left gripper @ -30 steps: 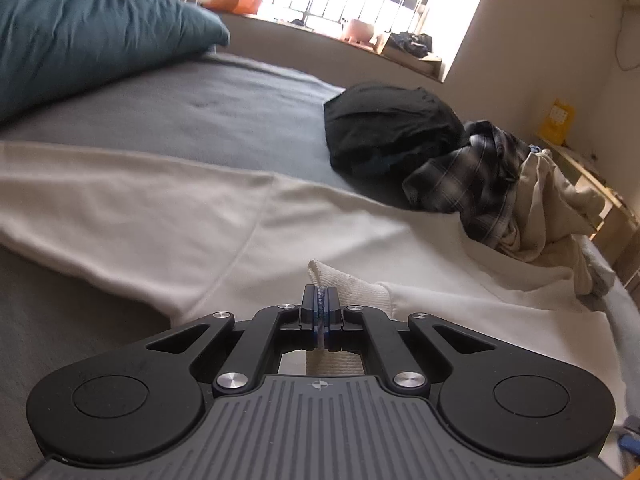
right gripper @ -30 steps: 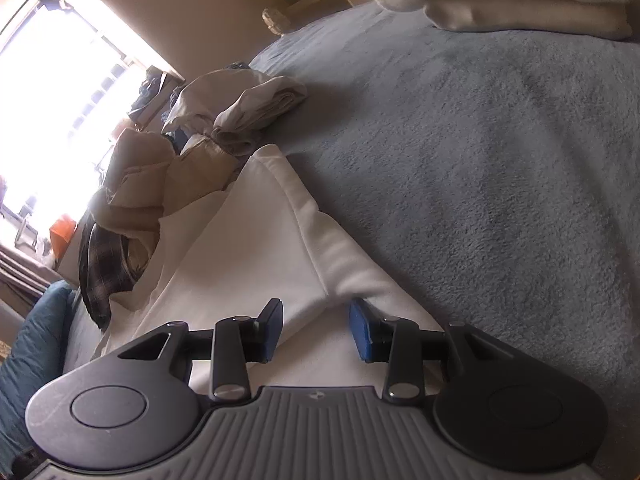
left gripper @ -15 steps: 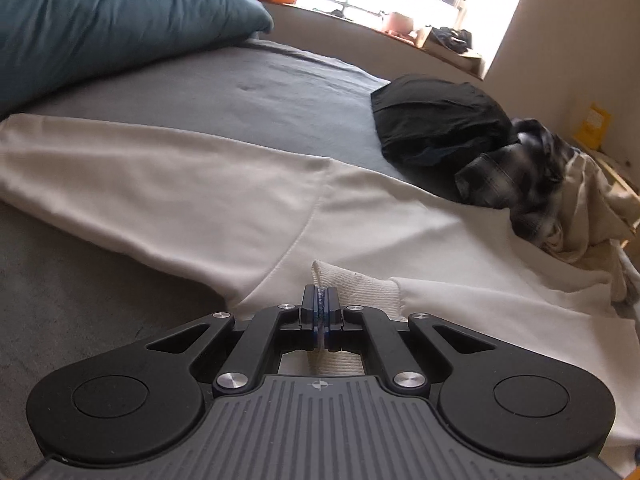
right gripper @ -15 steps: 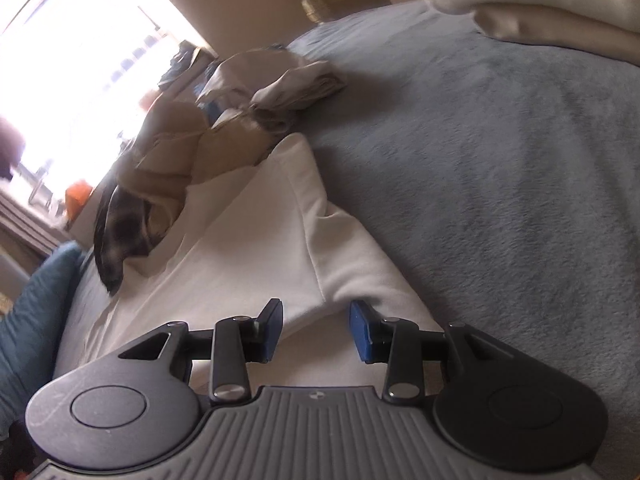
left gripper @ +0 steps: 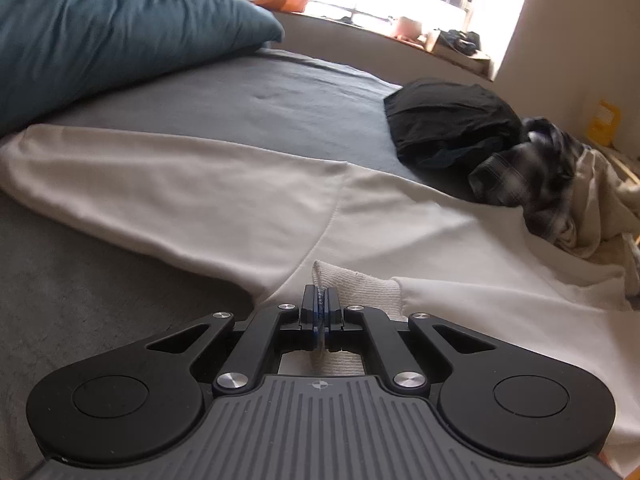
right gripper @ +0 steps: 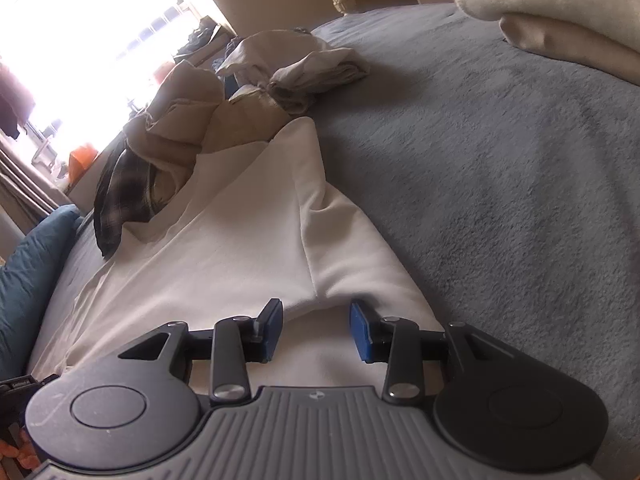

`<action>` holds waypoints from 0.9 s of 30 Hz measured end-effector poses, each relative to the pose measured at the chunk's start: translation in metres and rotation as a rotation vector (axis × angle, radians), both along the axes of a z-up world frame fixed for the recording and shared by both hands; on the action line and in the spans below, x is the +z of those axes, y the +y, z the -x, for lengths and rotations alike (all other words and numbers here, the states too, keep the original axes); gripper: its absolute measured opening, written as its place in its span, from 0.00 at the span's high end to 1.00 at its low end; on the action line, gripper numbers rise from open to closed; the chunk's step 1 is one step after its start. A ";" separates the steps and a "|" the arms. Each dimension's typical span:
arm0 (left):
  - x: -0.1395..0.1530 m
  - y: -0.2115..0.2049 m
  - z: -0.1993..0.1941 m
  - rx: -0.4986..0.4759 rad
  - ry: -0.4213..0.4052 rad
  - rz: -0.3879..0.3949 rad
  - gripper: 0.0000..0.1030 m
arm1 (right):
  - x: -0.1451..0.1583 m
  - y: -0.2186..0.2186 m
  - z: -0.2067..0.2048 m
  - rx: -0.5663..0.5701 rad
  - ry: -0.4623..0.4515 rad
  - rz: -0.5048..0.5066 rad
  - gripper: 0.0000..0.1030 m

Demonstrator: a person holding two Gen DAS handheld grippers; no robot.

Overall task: Fold clothes
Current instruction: 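Hold the sleeve cuff with the left tool and lay it onto the sweatshirt body, then open the left tool to release the cuff on the sweatshirt body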

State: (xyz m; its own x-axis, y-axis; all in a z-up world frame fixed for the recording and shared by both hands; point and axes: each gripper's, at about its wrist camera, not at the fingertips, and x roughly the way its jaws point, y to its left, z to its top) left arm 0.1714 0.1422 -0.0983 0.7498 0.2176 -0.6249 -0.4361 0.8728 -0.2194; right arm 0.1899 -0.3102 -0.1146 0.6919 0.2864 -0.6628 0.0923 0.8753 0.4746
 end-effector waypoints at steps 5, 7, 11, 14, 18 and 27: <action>-0.004 -0.001 -0.001 -0.011 0.007 -0.036 0.99 | -0.002 -0.001 0.002 0.006 0.004 -0.007 0.62; -0.009 -0.001 -0.001 -0.015 0.019 -0.037 0.99 | -0.002 -0.001 0.003 0.007 0.005 -0.012 0.61; -0.013 0.008 0.007 -0.002 0.004 0.005 0.89 | -0.002 -0.002 0.005 0.009 0.008 -0.022 0.61; 0.001 0.031 0.021 0.089 -0.050 0.051 0.89 | -0.002 -0.006 0.009 0.007 0.011 -0.040 0.61; 0.024 0.061 0.035 0.202 -0.127 0.094 0.89 | 0.002 -0.008 0.019 0.008 -0.003 -0.034 0.61; 0.033 0.017 0.010 -0.047 -0.070 0.107 0.88 | 0.015 -0.003 0.023 0.006 -0.073 0.033 0.61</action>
State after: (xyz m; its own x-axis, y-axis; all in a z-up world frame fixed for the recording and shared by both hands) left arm 0.1614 0.1596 -0.0653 0.7998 0.1164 -0.5888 -0.3760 0.8619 -0.3403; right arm 0.1668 -0.3131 -0.1000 0.7367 0.2697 -0.6201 0.0530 0.8912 0.4506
